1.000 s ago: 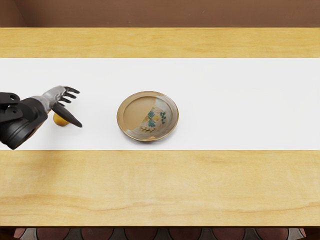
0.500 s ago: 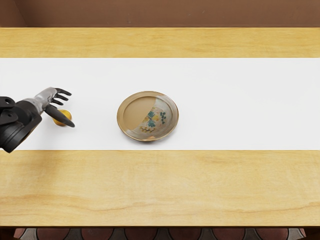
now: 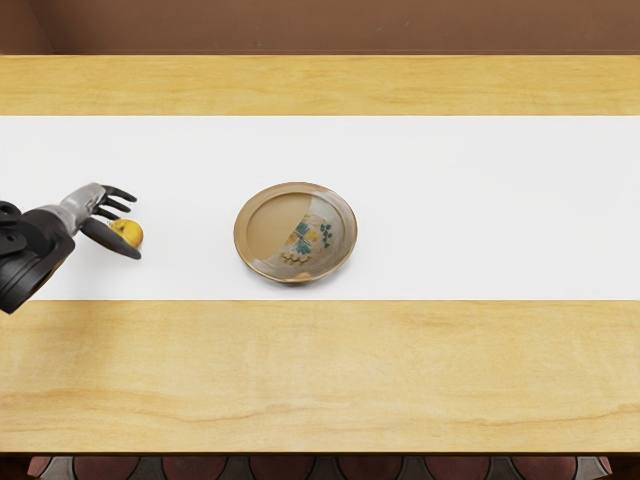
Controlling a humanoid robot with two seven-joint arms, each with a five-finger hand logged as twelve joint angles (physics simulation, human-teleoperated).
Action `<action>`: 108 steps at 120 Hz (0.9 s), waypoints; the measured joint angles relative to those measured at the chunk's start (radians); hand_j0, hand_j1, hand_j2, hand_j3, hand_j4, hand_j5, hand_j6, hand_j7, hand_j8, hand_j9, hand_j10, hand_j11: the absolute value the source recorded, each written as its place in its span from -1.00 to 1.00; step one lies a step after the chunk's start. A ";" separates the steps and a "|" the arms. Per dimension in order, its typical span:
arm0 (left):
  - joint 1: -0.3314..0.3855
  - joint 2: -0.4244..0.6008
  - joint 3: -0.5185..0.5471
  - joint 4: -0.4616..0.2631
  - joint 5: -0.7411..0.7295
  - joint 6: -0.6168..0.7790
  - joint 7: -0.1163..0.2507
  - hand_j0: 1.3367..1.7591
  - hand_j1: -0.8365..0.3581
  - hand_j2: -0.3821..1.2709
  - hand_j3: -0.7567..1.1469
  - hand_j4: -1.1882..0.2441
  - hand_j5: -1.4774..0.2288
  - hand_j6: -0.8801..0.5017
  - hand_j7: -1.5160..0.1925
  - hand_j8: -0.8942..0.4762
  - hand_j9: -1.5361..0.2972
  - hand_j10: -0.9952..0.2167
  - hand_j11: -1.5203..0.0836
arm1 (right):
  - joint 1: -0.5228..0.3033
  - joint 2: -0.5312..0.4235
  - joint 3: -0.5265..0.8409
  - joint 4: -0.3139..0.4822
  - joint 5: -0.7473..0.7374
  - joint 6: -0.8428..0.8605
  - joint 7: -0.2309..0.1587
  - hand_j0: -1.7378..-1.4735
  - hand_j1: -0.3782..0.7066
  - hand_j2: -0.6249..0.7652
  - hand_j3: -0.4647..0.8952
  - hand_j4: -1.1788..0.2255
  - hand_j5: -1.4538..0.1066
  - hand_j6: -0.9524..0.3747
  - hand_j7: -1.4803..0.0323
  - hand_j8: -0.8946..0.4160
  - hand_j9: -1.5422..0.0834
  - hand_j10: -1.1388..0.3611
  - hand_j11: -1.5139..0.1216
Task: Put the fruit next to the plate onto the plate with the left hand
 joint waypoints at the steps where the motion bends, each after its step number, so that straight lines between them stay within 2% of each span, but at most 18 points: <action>1: 0.000 0.000 0.000 0.000 0.000 0.000 0.000 0.52 0.28 -0.45 -0.20 0.17 0.20 -0.24 0.24 -0.21 0.18 0.06 0.32 | 0.000 0.000 0.000 0.000 0.000 0.000 0.000 -0.40 -0.90 -0.11 -0.32 0.65 0.83 0.41 0.93 0.34 0.87 0.49 0.82; 61: 0.000 0.002 0.000 -0.003 0.001 -0.001 0.001 0.52 0.00 -0.41 -0.20 -0.03 -0.02 -0.44 0.03 -0.39 -0.02 -0.17 0.09 | 0.000 0.000 0.000 0.000 0.000 0.000 0.000 -0.40 -0.90 -0.11 -0.32 0.65 0.83 0.41 0.93 0.34 0.87 0.49 0.82; 83: 0.004 -0.002 -0.001 -0.002 0.007 -0.002 0.002 0.51 -0.03 -0.43 -0.20 -0.09 -0.05 -0.50 0.00 -0.37 -0.08 -0.21 0.03 | 0.000 0.000 0.000 0.000 0.000 0.000 0.000 -0.40 -0.90 -0.11 -0.32 0.65 0.83 0.41 0.92 0.34 0.87 0.49 0.82; 92: 0.008 -0.003 -0.002 -0.002 0.008 -0.003 0.001 0.50 -0.04 -0.45 -0.20 -0.09 -0.06 -0.50 -0.02 -0.29 -0.10 -0.21 0.01 | 0.000 0.000 0.000 0.000 0.000 0.000 0.000 -0.40 -0.90 -0.11 -0.32 0.65 0.83 0.41 0.93 0.34 0.87 0.49 0.82; 108: 0.008 -0.006 -0.001 -0.002 0.007 -0.003 0.001 0.50 -0.05 -0.40 -0.20 -0.10 -0.06 -0.49 -0.03 -0.33 -0.11 -0.22 0.00 | 0.000 0.000 0.000 0.001 0.000 0.000 0.000 -0.40 -0.90 -0.11 -0.32 0.65 0.83 0.41 0.93 0.34 0.87 0.49 0.82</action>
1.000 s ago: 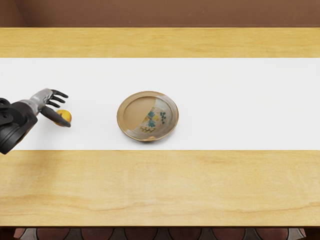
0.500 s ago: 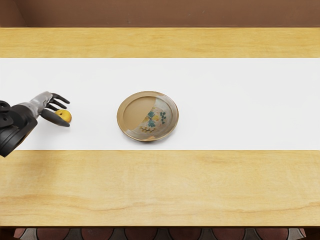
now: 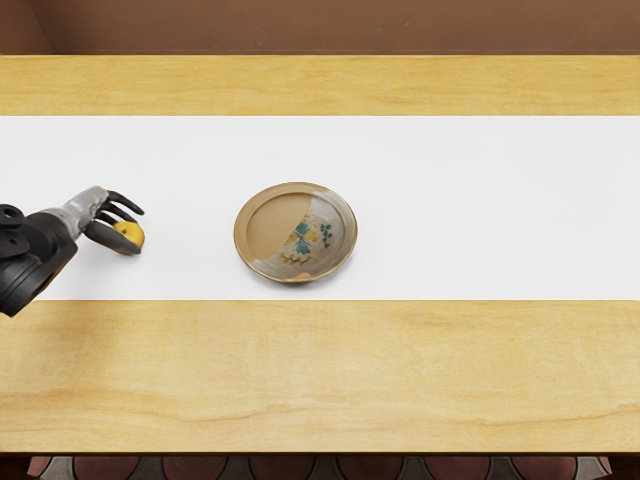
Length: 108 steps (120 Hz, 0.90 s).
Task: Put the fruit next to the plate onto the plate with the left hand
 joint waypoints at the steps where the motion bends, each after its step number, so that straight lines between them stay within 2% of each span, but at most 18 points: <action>1: 0.000 0.000 0.000 0.000 0.000 0.000 0.000 0.50 -0.05 -0.40 -0.20 -0.10 -0.06 -0.49 -0.03 -0.33 -0.11 -0.22 0.00 | 0.000 0.000 0.000 0.000 0.000 0.000 0.000 -0.40 -0.90 -0.11 -0.32 0.65 0.83 0.41 0.93 0.34 0.87 0.49 0.82; 25: -0.001 -0.003 0.000 0.001 0.001 -0.001 0.001 0.50 -0.09 -0.33 -0.20 -0.14 -0.03 -0.50 0.00 -0.34 -0.11 -0.23 -0.02 | 0.000 0.000 0.000 0.000 0.000 0.000 0.000 -0.40 -0.90 -0.11 -0.32 0.65 0.83 0.41 0.92 0.34 0.87 0.49 0.82; 68: -0.035 -0.009 -0.005 -0.002 -0.009 -0.011 0.000 0.52 -0.08 -0.11 -0.20 -0.18 -0.18 -0.58 -0.13 -0.39 -0.18 -0.35 -0.08 | 0.000 0.000 0.000 0.000 0.000 0.000 0.000 -0.40 -0.90 -0.11 -0.32 0.65 0.83 0.41 0.92 0.34 0.87 0.49 0.82; 108: -0.095 -0.057 -0.007 -0.002 -0.008 -0.022 -0.003 0.52 -0.10 -0.10 -0.20 -0.18 -0.20 -0.56 -0.16 -0.39 -0.19 -0.34 -0.09 | 0.000 0.000 0.000 0.000 0.000 0.000 0.000 -0.40 -0.90 -0.11 -0.32 0.65 0.83 0.41 0.92 0.34 0.87 0.49 0.82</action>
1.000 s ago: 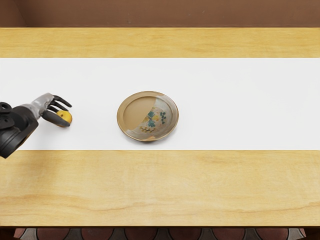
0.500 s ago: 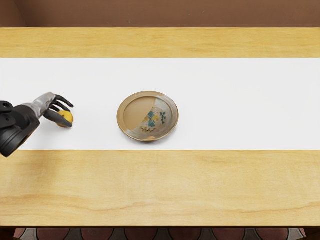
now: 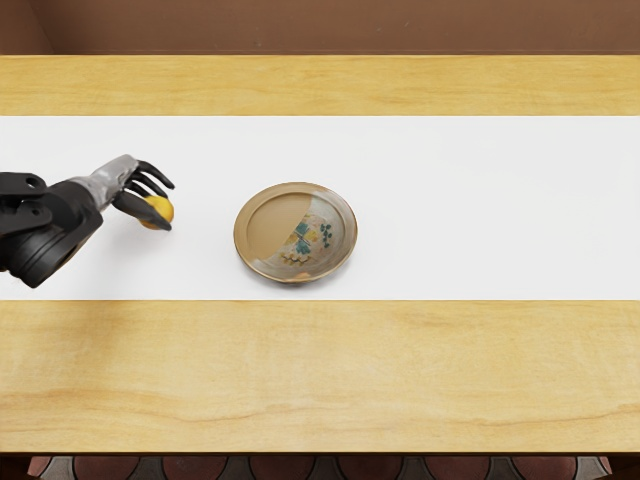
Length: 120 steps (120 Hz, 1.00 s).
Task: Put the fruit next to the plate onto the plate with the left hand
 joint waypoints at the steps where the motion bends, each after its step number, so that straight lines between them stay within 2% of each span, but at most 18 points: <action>1: -0.001 -0.003 0.000 0.000 0.000 0.000 0.000 0.52 -0.10 -0.10 -0.20 -0.18 -0.20 -0.56 -0.16 -0.39 -0.19 -0.33 -0.09 | 0.000 0.000 0.000 0.000 0.000 0.000 0.000 -0.40 -0.90 -0.11 -0.32 0.65 0.83 0.41 0.92 0.34 0.87 0.49 0.82; 68: -0.068 -0.095 -0.004 0.000 -0.003 -0.010 0.000 0.52 -0.14 -0.06 -0.20 -0.18 -0.22 -0.54 -0.17 -0.36 -0.19 -0.33 -0.10 | 0.000 0.000 0.000 0.000 0.000 0.000 0.000 -0.40 -0.90 -0.11 -0.32 0.65 0.83 0.41 0.92 0.34 0.87 0.49 0.82; 120: -0.093 -0.146 -0.007 0.000 -0.002 -0.027 0.000 0.52 -0.11 -0.05 -0.20 -0.19 -0.22 -0.58 -0.17 -0.37 -0.20 -0.35 -0.10 | 0.000 0.000 0.000 0.000 0.000 0.000 0.000 -0.40 -0.90 -0.11 -0.32 0.65 0.83 0.41 0.93 0.34 0.87 0.49 0.82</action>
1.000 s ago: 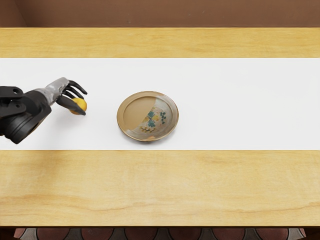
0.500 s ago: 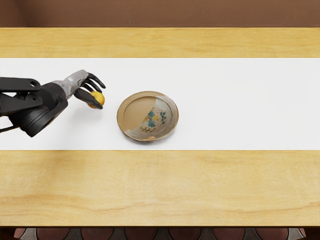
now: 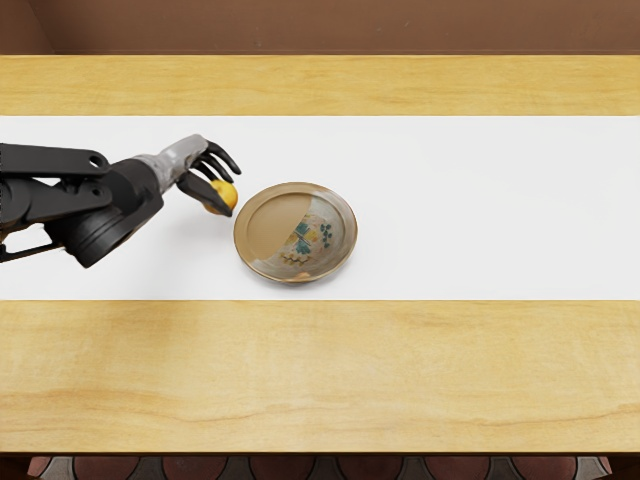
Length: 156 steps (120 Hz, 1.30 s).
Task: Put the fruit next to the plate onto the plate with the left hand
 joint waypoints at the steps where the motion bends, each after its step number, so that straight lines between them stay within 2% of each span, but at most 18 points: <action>1: 0.000 0.000 0.000 0.000 0.000 0.000 0.000 0.52 -0.11 -0.05 -0.20 -0.19 -0.22 -0.58 -0.17 -0.37 -0.20 -0.35 -0.10 | 0.000 0.000 0.000 0.000 0.000 0.000 0.000 -0.40 -0.90 -0.11 -0.32 0.65 0.83 0.41 0.92 0.34 0.87 0.49 0.82; 70: -0.024 -0.060 -0.017 -0.016 0.001 0.000 0.000 0.52 -0.10 -0.11 -0.20 -0.19 -0.22 -0.56 -0.17 -0.35 -0.20 -0.34 -0.11 | 0.000 0.000 0.000 0.000 0.000 0.000 0.000 -0.40 -0.90 -0.11 -0.32 0.65 0.83 0.41 0.93 0.34 0.87 0.49 0.82; 119: -0.022 -0.089 -0.025 -0.034 0.001 -0.022 -0.003 0.52 -0.13 -0.08 -0.20 -0.19 -0.21 -0.55 -0.18 -0.33 -0.19 -0.34 -0.10 | 0.000 0.000 0.000 0.000 0.000 0.000 0.000 -0.40 -0.90 -0.11 -0.32 0.65 0.83 0.41 0.93 0.34 0.87 0.49 0.82; 156: -0.019 -0.088 -0.025 -0.035 0.001 -0.052 -0.006 0.52 -0.09 -0.20 -0.20 -0.14 -0.15 -0.56 -0.11 -0.34 -0.14 -0.30 -0.03 | 0.000 0.000 0.000 0.000 0.000 0.000 0.000 -0.40 -0.90 -0.11 -0.32 0.65 0.83 0.41 0.92 0.34 0.87 0.49 0.82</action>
